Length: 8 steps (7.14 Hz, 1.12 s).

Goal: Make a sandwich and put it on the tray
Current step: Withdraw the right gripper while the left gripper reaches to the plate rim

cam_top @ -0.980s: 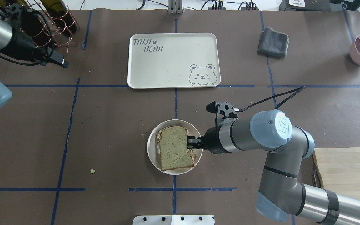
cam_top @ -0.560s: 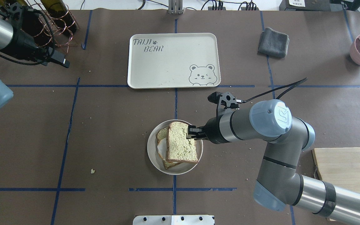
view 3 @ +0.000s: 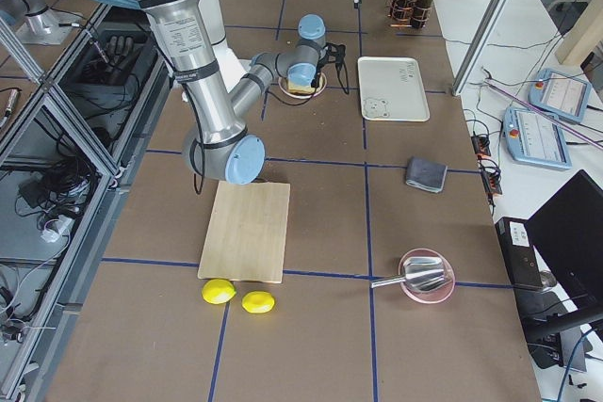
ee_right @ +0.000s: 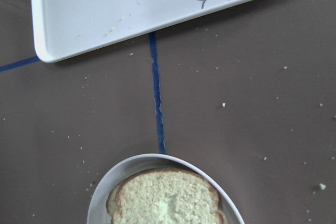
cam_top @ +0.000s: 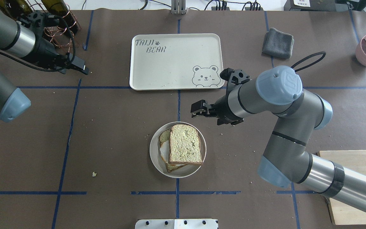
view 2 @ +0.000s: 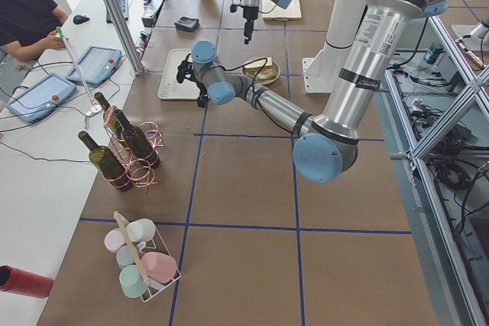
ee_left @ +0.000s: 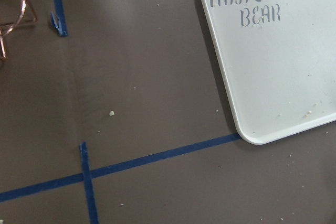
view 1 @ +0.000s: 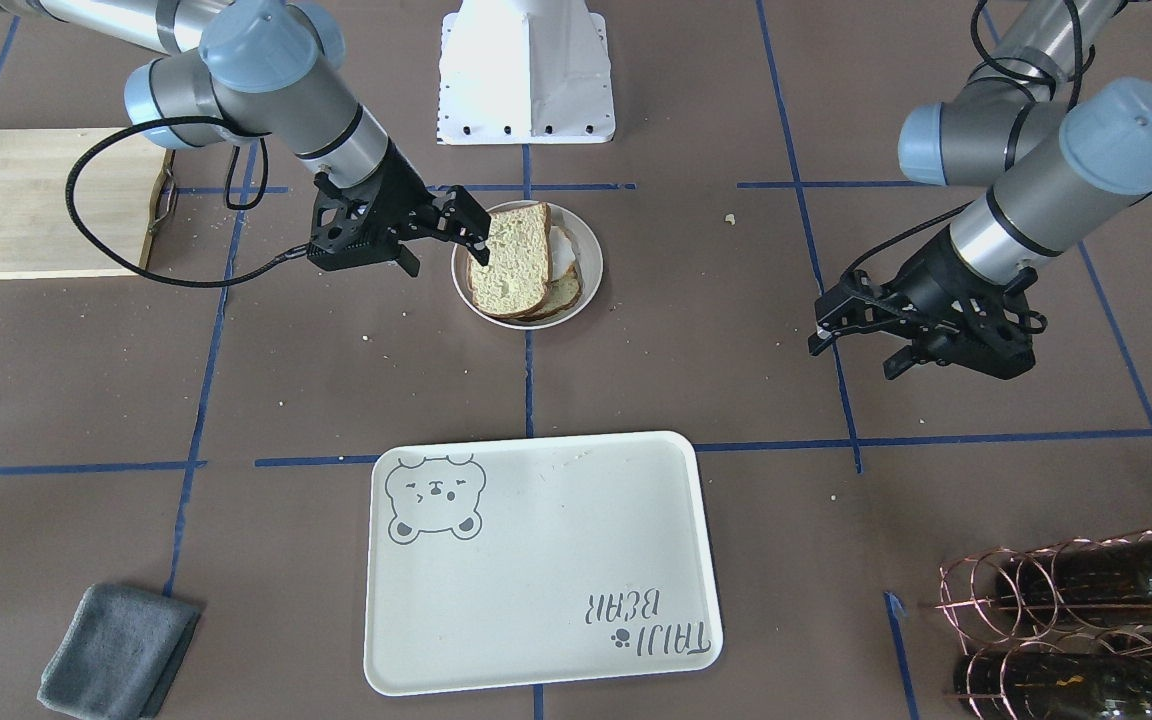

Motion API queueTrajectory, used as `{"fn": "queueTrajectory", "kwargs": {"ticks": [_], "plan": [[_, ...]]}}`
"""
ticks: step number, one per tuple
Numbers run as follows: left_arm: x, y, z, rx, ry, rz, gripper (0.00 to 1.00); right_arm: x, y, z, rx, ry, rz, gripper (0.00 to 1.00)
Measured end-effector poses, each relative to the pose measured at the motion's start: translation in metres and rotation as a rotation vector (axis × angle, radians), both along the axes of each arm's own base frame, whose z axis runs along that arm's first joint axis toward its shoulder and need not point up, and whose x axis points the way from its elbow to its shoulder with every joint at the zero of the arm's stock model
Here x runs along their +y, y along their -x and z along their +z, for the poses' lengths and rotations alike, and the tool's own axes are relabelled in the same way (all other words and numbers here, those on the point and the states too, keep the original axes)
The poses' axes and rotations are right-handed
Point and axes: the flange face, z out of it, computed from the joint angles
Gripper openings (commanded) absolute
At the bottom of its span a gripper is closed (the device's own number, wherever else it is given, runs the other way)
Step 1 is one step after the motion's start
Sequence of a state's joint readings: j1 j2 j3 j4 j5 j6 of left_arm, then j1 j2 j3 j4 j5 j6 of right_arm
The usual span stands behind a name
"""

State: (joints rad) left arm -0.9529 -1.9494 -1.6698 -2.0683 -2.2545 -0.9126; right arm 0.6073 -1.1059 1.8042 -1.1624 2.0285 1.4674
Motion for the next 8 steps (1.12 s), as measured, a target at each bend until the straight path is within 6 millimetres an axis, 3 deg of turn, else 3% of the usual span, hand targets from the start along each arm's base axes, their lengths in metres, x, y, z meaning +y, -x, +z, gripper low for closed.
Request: {"fn": "queueTrajectory", "kwargs": {"ticks": [2,3,4,6,7,8], "plan": [[0.032,-0.052,-0.026,0.014,0.086,-0.067,1.0,-0.038,-0.05,0.01,0.103,0.035,-0.017,1.0],[0.055,-0.08,-0.035,0.019,0.131,-0.082,0.92,-0.05,-0.073,0.016,0.176,0.019,-0.044,1.0],[0.081,-0.11,-0.045,0.013,0.173,-0.089,0.79,-0.061,-0.095,0.024,0.246,-0.016,-0.08,1.0],[0.135,-0.171,-0.064,-0.005,0.24,-0.092,0.46,-0.08,-0.145,0.061,0.337,-0.096,-0.147,1.0],[0.156,-0.191,-0.069,-0.006,0.264,-0.088,0.37,-0.087,-0.17,0.08,0.35,-0.121,-0.175,1.0],[0.173,-0.207,-0.072,-0.008,0.282,-0.074,0.37,-0.093,-0.194,0.097,0.347,-0.133,-0.195,1.0]]}}
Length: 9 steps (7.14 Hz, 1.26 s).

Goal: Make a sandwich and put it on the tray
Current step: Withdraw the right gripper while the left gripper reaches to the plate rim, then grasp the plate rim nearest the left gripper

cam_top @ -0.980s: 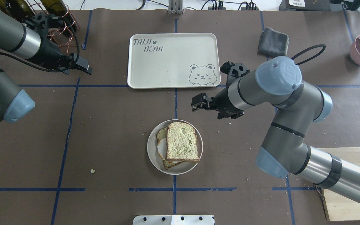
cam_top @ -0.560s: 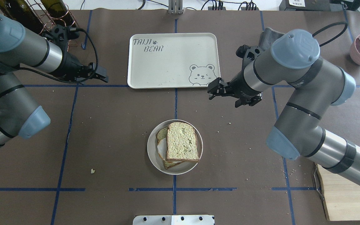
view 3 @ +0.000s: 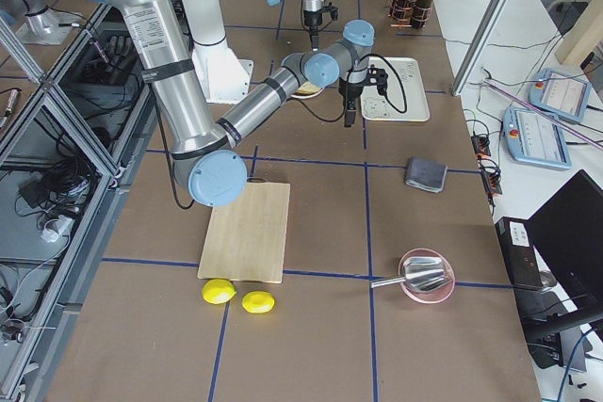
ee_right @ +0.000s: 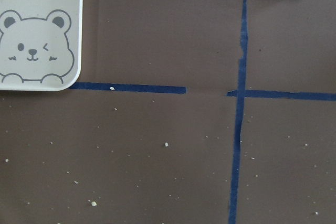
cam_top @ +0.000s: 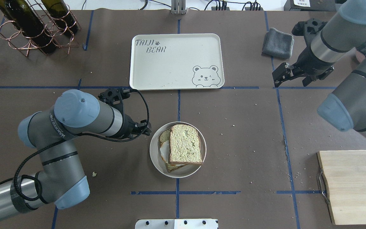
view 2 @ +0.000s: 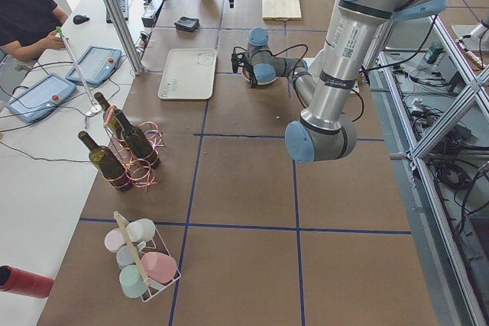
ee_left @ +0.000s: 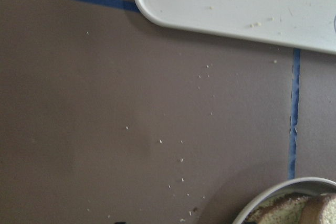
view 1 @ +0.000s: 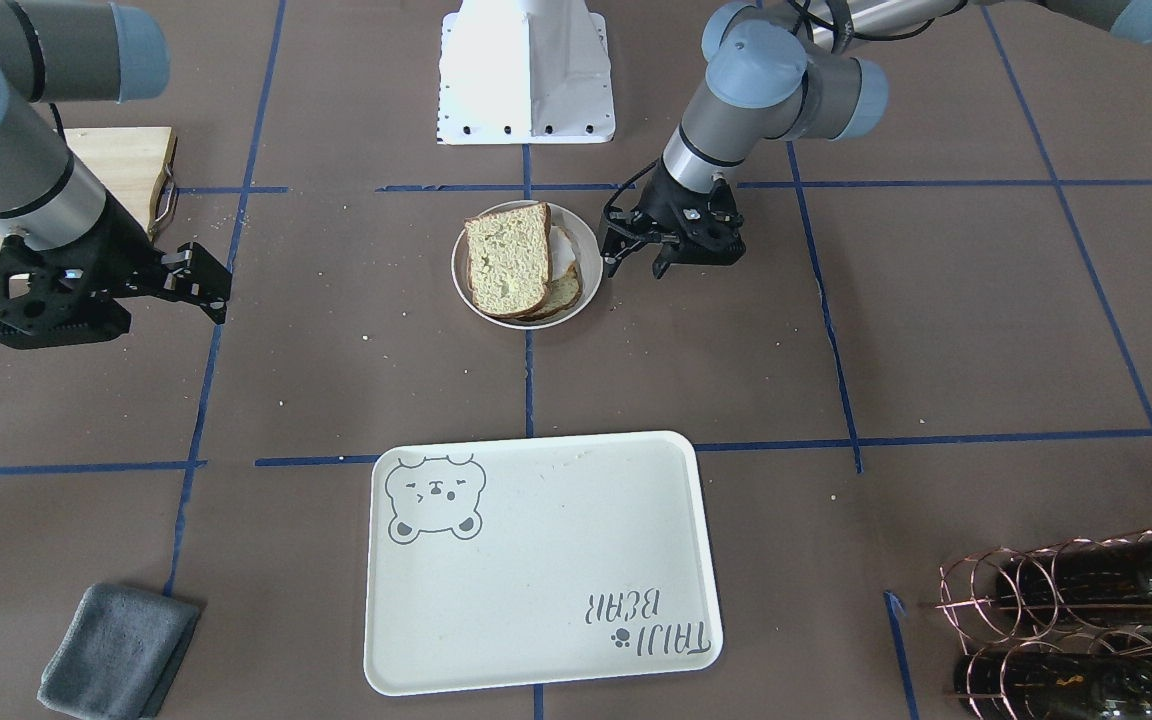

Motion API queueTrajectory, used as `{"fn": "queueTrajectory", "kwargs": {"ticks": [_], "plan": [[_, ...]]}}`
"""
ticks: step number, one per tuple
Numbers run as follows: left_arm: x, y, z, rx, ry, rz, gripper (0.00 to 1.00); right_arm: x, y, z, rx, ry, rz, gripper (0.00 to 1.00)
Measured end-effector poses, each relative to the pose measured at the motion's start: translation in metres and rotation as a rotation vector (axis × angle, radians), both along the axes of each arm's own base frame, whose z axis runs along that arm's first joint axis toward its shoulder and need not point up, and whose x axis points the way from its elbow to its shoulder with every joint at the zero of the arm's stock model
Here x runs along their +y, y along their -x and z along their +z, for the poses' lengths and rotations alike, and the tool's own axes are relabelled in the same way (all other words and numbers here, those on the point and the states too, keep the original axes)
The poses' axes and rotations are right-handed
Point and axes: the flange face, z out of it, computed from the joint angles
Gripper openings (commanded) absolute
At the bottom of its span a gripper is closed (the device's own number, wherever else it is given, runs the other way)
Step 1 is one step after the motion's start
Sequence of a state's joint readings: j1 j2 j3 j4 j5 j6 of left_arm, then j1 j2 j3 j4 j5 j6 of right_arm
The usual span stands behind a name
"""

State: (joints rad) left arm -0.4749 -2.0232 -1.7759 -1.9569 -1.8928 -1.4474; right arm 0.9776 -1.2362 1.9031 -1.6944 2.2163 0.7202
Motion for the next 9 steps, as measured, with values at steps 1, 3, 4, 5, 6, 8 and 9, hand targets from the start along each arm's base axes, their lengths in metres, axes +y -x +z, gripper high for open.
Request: {"fn": "queueTrajectory", "kwargs": {"ticks": [1,3,4,5,6,8,9], "plan": [[0.012,-0.012,-0.001,-0.002,0.009,0.016,0.37,-0.003,-0.018,0.014,-0.002,-0.002,-0.012,1.0],[0.029,-0.029,-0.001,-0.004,0.016,0.047,0.37,-0.004,-0.033,0.028,0.001,-0.002,-0.019,1.0],[0.035,-0.035,0.0,-0.007,0.017,0.059,0.37,-0.003,-0.034,0.03,0.002,-0.001,-0.019,1.0],[0.039,-0.041,0.001,-0.01,0.019,0.068,0.37,-0.003,-0.035,0.03,0.002,0.0,-0.019,1.0],[0.041,-0.047,0.001,-0.014,0.021,0.075,0.37,-0.003,-0.035,0.031,0.003,0.001,-0.018,1.0],[0.042,-0.056,0.002,-0.02,0.018,0.074,0.14,-0.001,-0.036,0.032,0.001,0.003,-0.019,1.0],[0.041,-0.058,0.003,-0.024,0.016,0.07,0.0,0.0,-0.036,0.031,-0.005,0.003,-0.02,1.0]]}}
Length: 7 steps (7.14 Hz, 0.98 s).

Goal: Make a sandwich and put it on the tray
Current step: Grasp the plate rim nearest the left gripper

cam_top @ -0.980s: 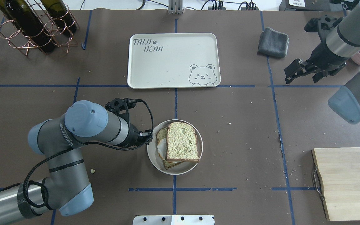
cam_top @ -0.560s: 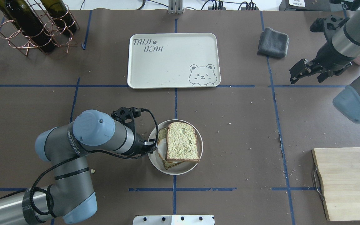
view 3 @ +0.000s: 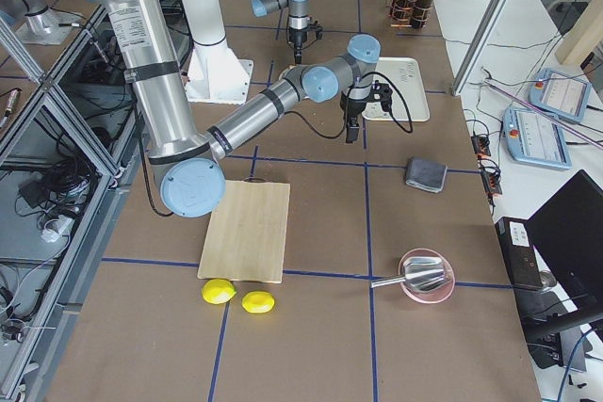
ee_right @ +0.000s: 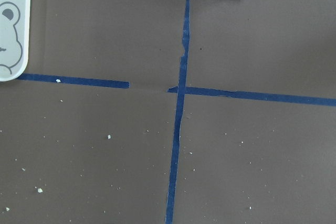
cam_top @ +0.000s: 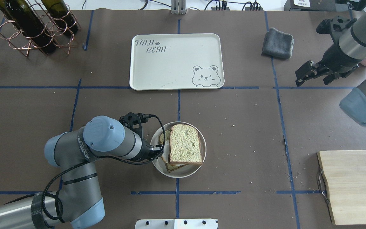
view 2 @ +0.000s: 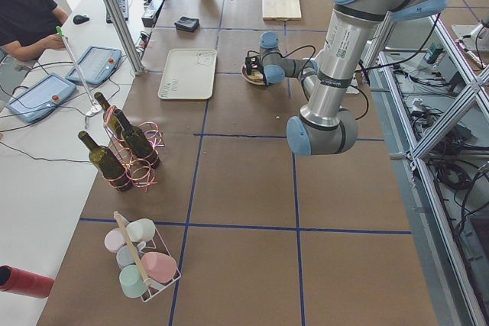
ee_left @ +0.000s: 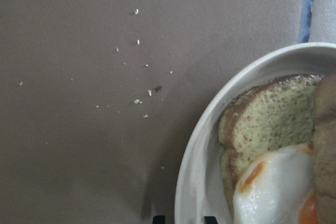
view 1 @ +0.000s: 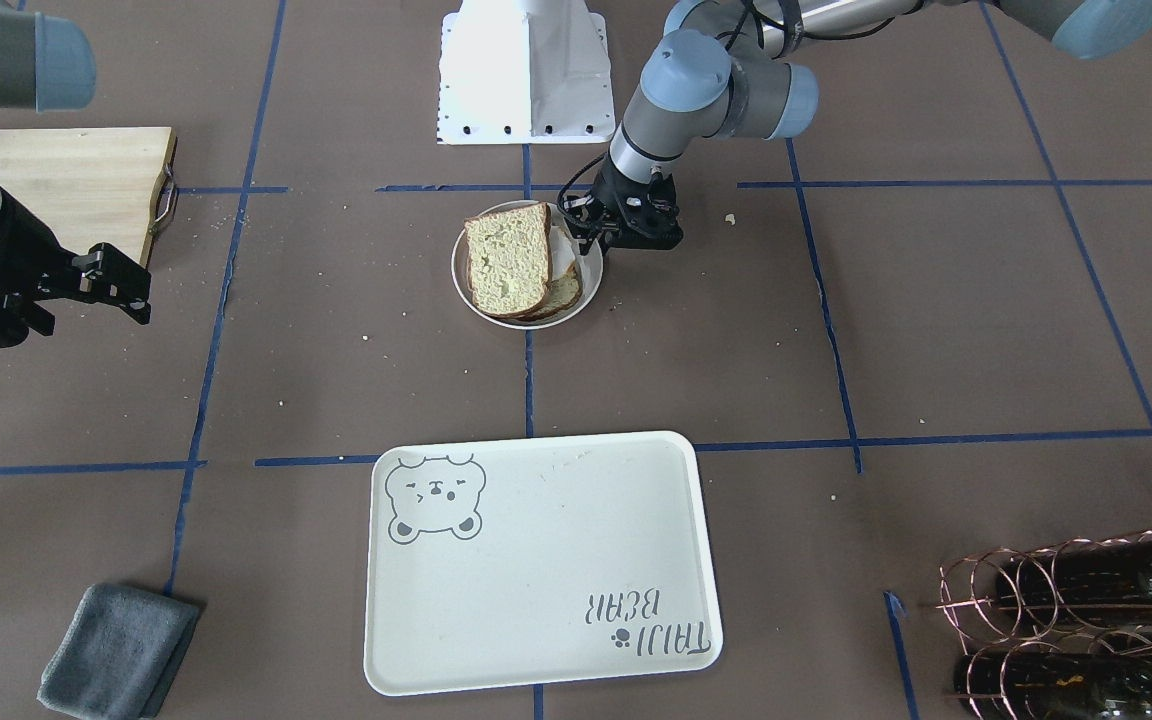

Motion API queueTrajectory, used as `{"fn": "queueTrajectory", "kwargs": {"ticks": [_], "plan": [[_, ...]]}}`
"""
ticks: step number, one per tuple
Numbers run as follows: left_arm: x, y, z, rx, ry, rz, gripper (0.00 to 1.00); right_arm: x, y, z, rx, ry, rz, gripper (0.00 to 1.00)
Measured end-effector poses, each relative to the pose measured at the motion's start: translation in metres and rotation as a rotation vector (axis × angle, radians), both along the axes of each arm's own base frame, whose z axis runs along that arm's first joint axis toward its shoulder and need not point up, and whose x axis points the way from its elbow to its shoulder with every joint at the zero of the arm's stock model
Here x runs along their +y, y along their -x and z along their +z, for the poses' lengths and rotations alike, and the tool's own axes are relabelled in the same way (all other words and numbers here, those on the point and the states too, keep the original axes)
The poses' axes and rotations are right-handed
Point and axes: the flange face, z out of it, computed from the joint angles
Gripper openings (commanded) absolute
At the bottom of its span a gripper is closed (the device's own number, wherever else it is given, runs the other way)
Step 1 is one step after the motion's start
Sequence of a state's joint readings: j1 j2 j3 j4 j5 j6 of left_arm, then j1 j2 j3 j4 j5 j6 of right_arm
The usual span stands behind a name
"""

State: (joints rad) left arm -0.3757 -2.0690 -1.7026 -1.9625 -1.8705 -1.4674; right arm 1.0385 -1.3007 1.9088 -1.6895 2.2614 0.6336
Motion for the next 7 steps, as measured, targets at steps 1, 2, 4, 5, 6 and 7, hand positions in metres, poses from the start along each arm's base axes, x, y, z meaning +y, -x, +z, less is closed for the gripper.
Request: {"fn": "queueTrajectory", "kwargs": {"ticks": [1,2,4,5,6,7], "plan": [[-0.001,0.0,0.0,0.0,-0.002,-0.003,0.0,0.001,-0.001,-0.002,-0.005,0.0,0.0,1.0],[-0.001,0.0,0.001,0.0,-0.003,-0.003,0.0,0.002,-0.001,-0.002,-0.007,0.0,0.0,1.0],[0.001,0.005,-0.009,0.034,-0.016,0.001,0.0,0.004,-0.003,0.0,-0.007,0.0,-0.001,1.0],[0.0,0.01,-0.018,0.069,-0.027,-0.001,0.0,0.006,-0.005,0.001,-0.007,0.0,0.0,1.0],[-0.004,0.017,-0.026,0.117,-0.033,-0.006,0.0,0.008,-0.007,0.004,-0.004,0.003,0.0,1.0],[-0.012,0.027,-0.032,0.156,-0.02,-0.012,0.0,0.009,-0.008,0.007,-0.001,0.007,0.001,1.0]]}}
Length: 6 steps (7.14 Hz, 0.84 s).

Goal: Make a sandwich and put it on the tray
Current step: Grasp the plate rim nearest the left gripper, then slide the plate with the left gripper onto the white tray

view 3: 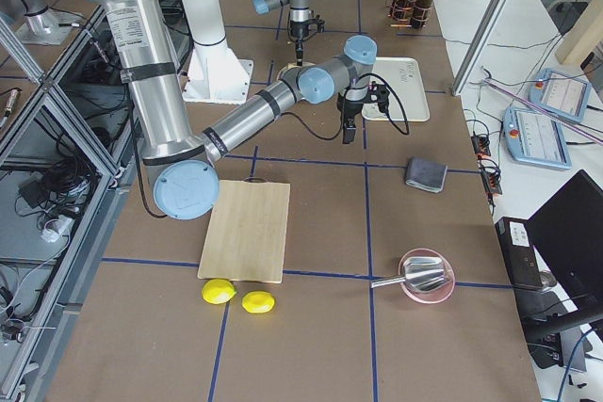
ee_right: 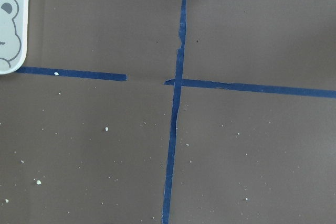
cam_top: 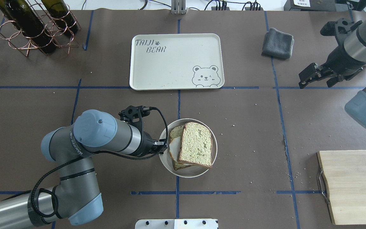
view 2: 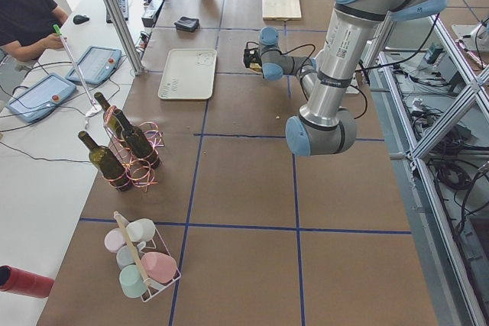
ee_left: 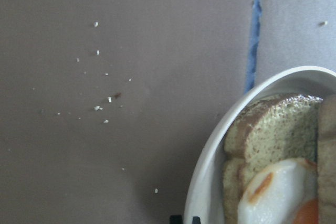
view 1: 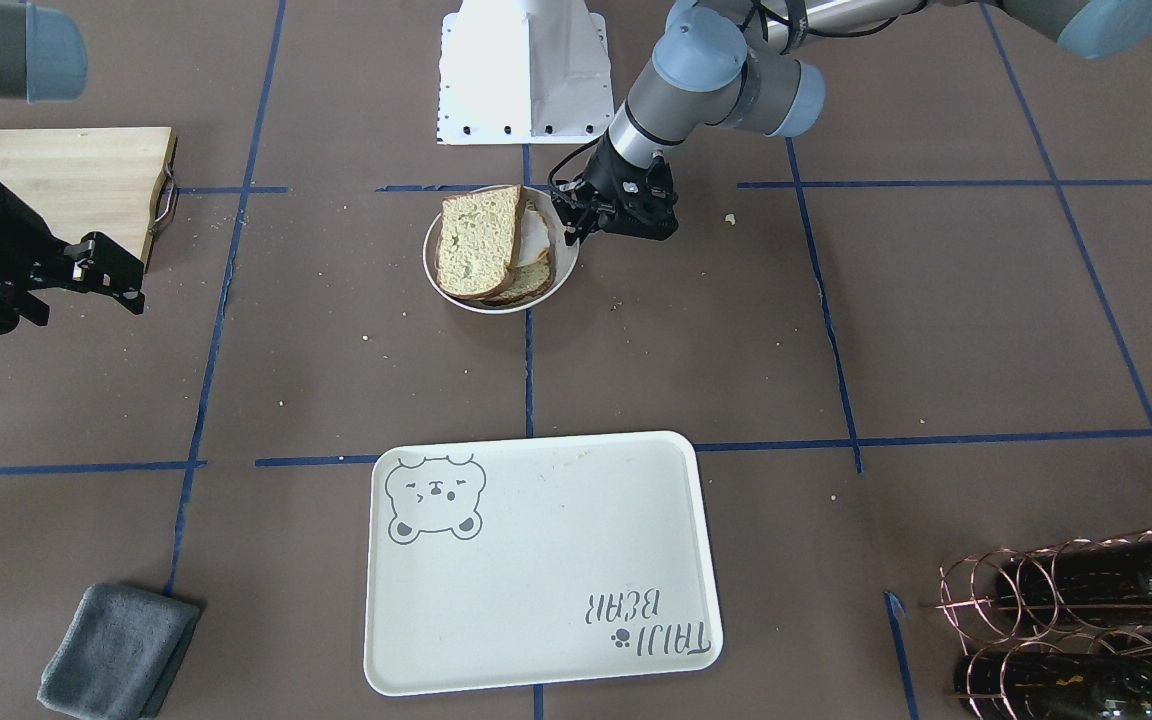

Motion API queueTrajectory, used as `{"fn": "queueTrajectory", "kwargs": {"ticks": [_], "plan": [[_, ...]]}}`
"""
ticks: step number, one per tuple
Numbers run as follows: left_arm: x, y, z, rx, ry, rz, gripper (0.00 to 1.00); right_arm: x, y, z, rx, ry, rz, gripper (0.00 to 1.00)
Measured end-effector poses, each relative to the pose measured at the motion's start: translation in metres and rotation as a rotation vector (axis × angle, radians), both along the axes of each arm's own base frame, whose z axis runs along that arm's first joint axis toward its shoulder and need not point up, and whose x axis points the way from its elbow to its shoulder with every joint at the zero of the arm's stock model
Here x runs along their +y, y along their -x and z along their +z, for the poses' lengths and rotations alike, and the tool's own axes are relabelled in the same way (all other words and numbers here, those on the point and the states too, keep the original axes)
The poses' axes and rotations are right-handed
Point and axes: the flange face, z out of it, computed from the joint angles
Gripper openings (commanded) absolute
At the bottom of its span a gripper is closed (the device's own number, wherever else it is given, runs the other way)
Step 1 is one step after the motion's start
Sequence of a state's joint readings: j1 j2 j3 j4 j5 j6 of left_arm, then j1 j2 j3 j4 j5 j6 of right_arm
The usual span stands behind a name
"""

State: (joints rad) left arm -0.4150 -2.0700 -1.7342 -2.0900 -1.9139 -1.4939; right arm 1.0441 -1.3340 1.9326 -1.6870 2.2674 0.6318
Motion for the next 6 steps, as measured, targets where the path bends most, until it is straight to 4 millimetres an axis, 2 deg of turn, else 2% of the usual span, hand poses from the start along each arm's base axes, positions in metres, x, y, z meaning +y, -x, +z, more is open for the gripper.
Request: {"fn": "queueTrajectory", "kwargs": {"ticks": [1,3,5,6], "plan": [[-0.016,0.012,-0.005,0.031,0.019,-0.019,0.0,0.001,-0.003,0.005,0.004,0.002,0.0,1.0],[-0.07,0.034,-0.015,0.067,0.097,-0.124,0.0,0.003,-0.026,0.028,0.023,-0.024,-0.026,1.0],[-0.142,0.024,-0.028,0.066,0.274,-0.264,0.0,0.006,-0.068,0.063,0.05,-0.065,-0.063,1.0],[-0.174,0.02,-0.024,0.066,0.366,-0.331,0.0,0.01,-0.094,0.082,0.061,-0.08,-0.072,1.0]]}}
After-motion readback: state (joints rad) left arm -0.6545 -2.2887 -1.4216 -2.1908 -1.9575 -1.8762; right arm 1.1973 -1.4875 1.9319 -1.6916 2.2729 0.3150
